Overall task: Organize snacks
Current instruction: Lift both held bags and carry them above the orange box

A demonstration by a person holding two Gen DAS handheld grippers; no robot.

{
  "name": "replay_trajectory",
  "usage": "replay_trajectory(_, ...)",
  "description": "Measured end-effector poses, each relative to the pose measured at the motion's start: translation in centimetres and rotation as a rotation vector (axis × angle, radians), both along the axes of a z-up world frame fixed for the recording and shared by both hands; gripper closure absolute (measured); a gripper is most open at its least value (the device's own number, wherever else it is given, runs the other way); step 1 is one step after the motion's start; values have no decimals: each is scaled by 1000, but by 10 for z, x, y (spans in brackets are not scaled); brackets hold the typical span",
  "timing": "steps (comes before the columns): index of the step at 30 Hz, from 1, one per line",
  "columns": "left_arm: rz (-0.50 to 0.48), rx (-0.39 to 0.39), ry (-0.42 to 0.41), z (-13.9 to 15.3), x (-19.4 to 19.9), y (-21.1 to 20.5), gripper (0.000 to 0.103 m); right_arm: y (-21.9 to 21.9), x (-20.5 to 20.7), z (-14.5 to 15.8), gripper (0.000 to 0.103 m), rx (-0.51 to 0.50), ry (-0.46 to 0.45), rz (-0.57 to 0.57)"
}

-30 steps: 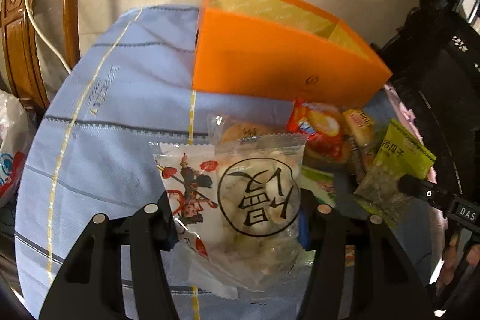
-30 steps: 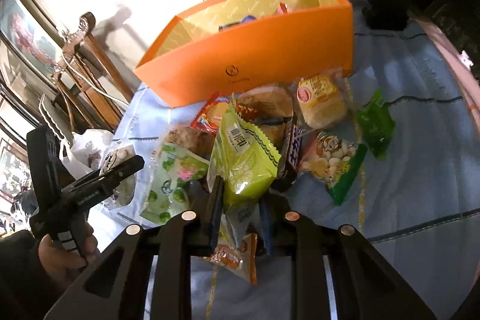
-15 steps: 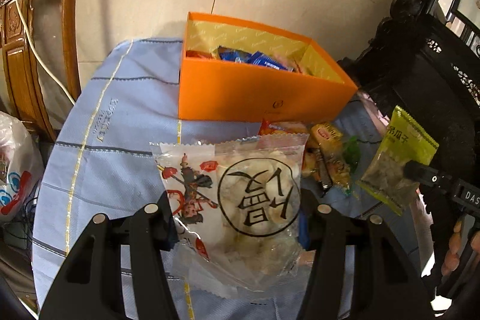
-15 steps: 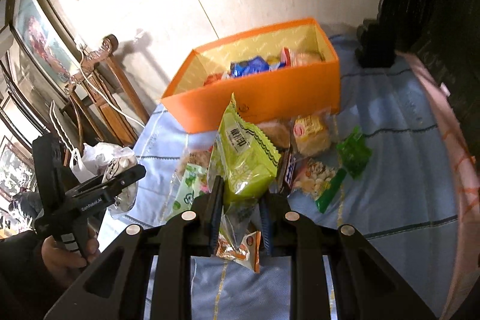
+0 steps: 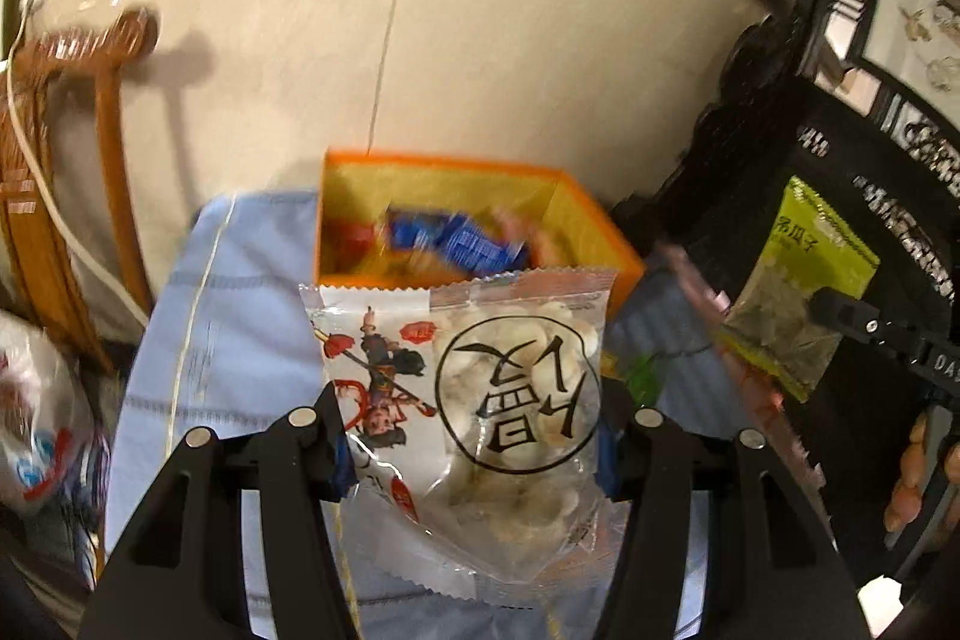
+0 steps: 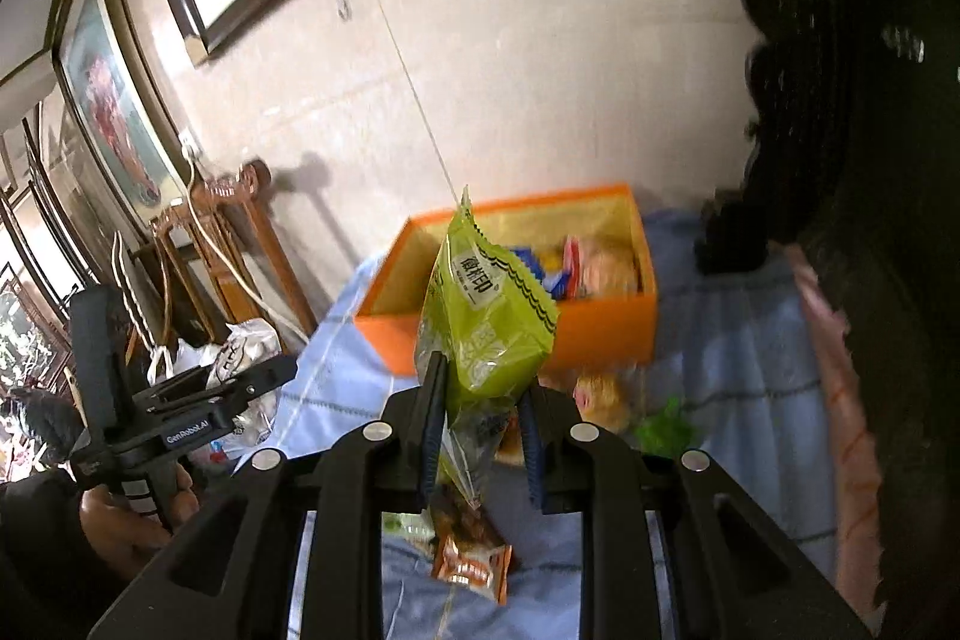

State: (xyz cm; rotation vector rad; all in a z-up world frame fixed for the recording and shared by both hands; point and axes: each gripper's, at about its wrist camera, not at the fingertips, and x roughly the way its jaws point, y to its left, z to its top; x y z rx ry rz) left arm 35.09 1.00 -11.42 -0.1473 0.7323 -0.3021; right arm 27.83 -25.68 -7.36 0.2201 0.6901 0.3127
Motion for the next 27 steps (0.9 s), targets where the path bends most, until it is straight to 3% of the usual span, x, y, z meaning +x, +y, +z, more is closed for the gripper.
replay_trajectory(8,-35,-17,-117,70,32,-13,48,-14,22,56,81,-8,-108,-28)
replay_trajectory(12,-42,-13,-123,87,62,-22,48,-15,48,72,90,-10,-128,-30)
replay_trajectory(14,-44,26,-115,90,87,-32,48,-11,74,76,93,-47,-130,-34)
replay_trajectory(18,-29,59,-90,85,129,-44,48,-5,127,77,99,-67,-90,-19)
replay_trajectory(20,-22,62,-84,83,140,-45,48,0,152,63,97,-74,27,59)
replay_trajectory(21,-28,44,-85,81,140,-44,48,3,152,57,91,-98,44,69)
replay_trajectory(22,-35,37,-87,78,137,-43,48,6,148,46,55,-147,56,82)
replay_trajectory(23,-51,31,-90,75,131,-42,48,9,136,21,31,-203,98,89)
replay_trajectory(24,-66,26,-94,71,124,-41,48,8,127,0,14,-208,145,75)
replay_trajectory(27,-95,19,-92,54,98,-36,48,4,92,-84,15,-153,299,67)
